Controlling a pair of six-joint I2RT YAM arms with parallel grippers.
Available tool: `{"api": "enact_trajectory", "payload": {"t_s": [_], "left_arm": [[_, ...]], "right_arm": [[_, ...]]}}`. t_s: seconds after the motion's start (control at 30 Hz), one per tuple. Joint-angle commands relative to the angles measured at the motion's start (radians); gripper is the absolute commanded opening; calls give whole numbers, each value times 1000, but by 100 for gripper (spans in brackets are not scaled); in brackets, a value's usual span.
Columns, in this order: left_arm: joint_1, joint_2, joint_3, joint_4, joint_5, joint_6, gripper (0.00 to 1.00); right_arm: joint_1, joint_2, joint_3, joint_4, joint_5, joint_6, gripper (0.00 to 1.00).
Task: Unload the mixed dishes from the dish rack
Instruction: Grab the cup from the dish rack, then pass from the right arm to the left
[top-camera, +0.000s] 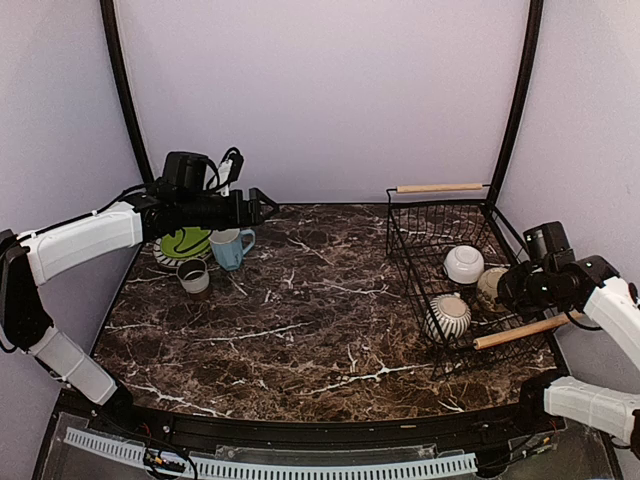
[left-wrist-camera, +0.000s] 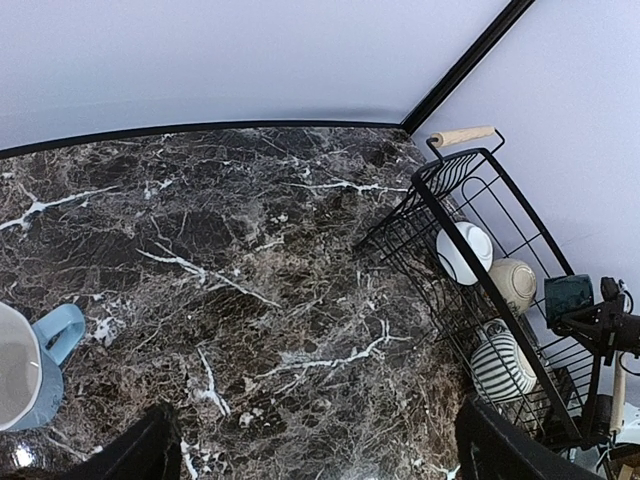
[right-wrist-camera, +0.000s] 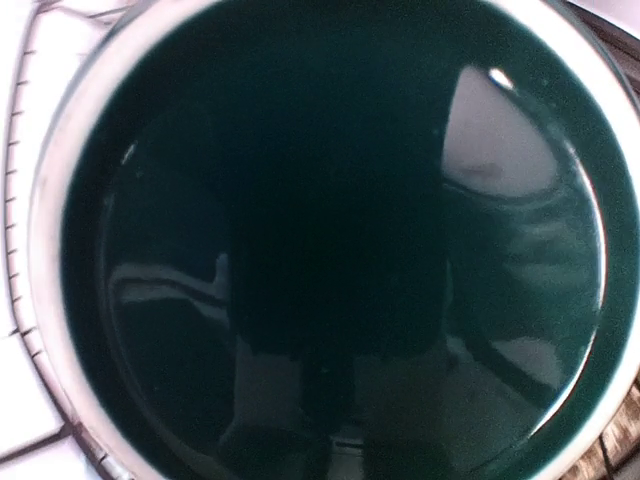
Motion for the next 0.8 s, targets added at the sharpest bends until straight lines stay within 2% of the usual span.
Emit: {"api": "enact_trajectory", "payload": {"t_s": [0.0,0.1,0.23,0.37,0.43,0.5,0.57,0.63,0.77], "left_arm": [[-6,4,27,-11,12,-1,94],[-6,7,27,-13,12,0,94],[-6,17,30,3,60,-17,94],[-6,37,28,69,183,-36,95],[-6,50,23,144,296,-71,96],[-6,59,-4,275,472,-140,96],[-6,67,-39,504,580,-236,97],[-6,79,-65,645,649,-353,97],[-6,99,-88,792,702,-449,98]], "right_arm": [[-5,-107,-19,330,-84,-293,0],[-5,-123,10,459,-205,-459,0],[-5,-104,64,585,-331,-573,0],[-3,-50,82,835,-601,-616,0],[5,-2,101,941,-699,-611,0],[31,42,109,1012,-736,-595,0],[74,80,98,1094,-742,-573,0],[130,130,91,1172,-735,-560,0],[266,266,105,1299,-730,-548,0]]}}
